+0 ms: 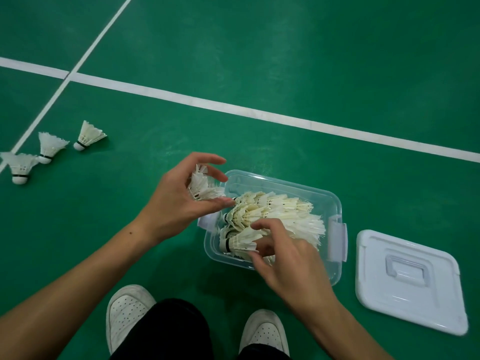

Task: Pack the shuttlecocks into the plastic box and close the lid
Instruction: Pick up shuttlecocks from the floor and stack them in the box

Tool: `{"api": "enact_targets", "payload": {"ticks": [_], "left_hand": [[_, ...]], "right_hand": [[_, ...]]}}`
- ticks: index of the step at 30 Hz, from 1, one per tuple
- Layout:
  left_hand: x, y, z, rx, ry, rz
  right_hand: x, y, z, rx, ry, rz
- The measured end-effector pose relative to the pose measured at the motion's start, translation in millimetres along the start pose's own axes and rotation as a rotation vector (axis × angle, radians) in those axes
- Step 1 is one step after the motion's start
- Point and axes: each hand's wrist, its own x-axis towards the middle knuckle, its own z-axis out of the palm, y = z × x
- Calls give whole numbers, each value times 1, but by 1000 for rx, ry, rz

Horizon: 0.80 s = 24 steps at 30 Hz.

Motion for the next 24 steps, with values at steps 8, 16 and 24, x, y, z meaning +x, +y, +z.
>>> {"api": "enact_targets", "payload": {"ticks": [8, 16, 24], "left_hand": [[-3, -6, 2, -18, -43, -28], [-13, -10, 7, -18, -171, -70], [-12, -9, 12, 162, -278, -23]], "right_hand": [[30, 5, 22, 228, -242, 279], [36, 20, 5, 593, -457, 433], [23, 26, -20, 722, -303, 366]]}}
